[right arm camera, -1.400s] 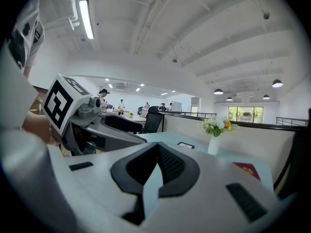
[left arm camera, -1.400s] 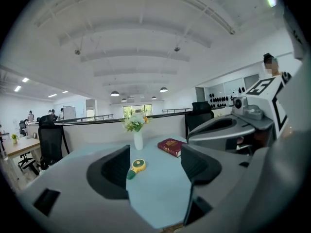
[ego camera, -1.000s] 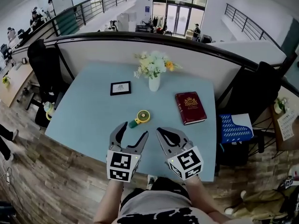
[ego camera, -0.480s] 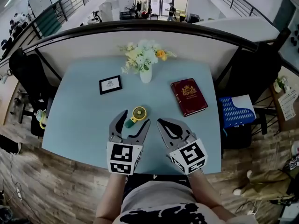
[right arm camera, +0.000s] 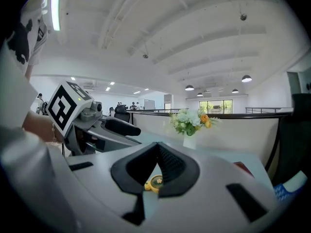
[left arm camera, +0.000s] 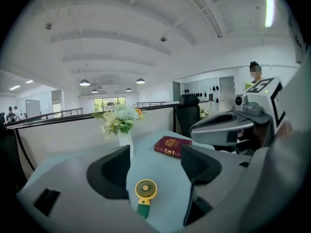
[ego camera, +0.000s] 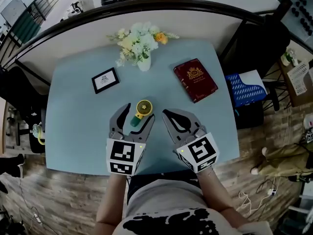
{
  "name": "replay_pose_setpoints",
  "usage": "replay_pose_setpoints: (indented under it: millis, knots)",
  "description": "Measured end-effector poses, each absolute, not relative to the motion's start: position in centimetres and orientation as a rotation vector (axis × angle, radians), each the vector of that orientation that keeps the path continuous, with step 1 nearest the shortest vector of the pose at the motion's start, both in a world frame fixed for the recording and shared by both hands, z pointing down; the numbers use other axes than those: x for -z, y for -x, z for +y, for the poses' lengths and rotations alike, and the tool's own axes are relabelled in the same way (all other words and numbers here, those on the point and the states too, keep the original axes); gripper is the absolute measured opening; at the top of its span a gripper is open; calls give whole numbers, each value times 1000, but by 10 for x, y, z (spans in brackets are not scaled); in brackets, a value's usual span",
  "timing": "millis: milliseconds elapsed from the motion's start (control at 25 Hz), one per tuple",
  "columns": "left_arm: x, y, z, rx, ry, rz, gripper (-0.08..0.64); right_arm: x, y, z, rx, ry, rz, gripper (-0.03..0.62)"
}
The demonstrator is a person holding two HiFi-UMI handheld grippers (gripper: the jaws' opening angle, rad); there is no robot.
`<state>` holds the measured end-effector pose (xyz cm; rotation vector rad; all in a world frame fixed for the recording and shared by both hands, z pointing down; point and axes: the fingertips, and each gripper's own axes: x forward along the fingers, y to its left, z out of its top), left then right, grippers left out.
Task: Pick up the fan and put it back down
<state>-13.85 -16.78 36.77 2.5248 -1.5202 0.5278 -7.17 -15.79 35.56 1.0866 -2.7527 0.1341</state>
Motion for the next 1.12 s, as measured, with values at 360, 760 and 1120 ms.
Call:
replay_pose_setpoints:
  millis: [360, 760, 1120]
  knots:
    - [-406, 134, -175, -621, -2580, -1309, 324, -386, 64, -153, -223, -1208, -2637, 5]
    - [-463, 138, -173, -759, -2568, -1122, 324, -423, 60, -145, -310, -1328, -2524, 5]
    - [-518, 154, -180, -884, -2473, -1052, 322, -466, 65, -144, -417, -1312, -2436, 5]
